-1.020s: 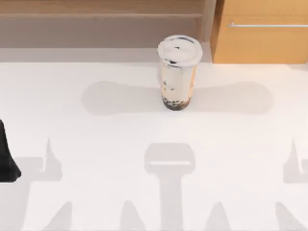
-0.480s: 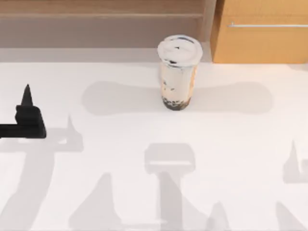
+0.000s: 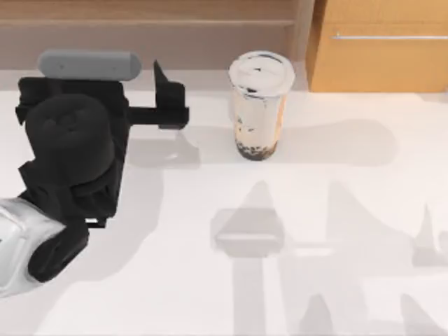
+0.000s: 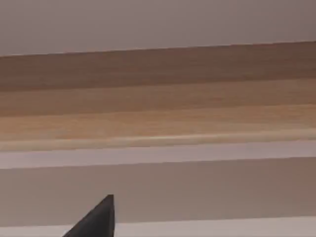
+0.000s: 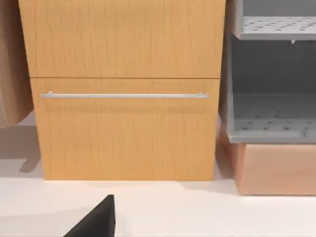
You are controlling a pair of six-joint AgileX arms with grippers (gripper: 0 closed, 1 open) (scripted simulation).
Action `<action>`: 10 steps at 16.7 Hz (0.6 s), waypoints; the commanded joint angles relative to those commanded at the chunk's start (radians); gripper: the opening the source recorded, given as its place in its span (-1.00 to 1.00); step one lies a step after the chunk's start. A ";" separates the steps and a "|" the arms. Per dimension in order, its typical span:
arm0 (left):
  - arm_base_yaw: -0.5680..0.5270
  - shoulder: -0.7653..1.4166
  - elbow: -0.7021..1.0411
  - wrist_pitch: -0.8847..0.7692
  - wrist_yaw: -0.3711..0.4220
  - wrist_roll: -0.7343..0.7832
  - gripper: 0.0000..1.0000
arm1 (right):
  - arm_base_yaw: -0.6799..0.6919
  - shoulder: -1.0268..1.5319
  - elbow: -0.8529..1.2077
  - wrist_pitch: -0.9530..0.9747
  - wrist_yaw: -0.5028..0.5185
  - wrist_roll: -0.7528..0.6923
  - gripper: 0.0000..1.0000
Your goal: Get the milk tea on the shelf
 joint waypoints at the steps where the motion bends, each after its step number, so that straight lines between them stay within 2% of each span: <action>1: -0.041 0.096 0.043 0.062 -0.039 0.000 1.00 | 0.000 0.000 0.000 0.000 0.000 0.000 1.00; 6: -0.227 0.524 0.239 0.339 -0.214 -0.004 1.00 | 0.000 0.000 0.000 0.000 0.000 0.000 1.00; 10: -0.333 0.769 0.351 0.497 -0.313 -0.007 1.00 | 0.000 0.000 0.000 0.000 0.000 0.000 1.00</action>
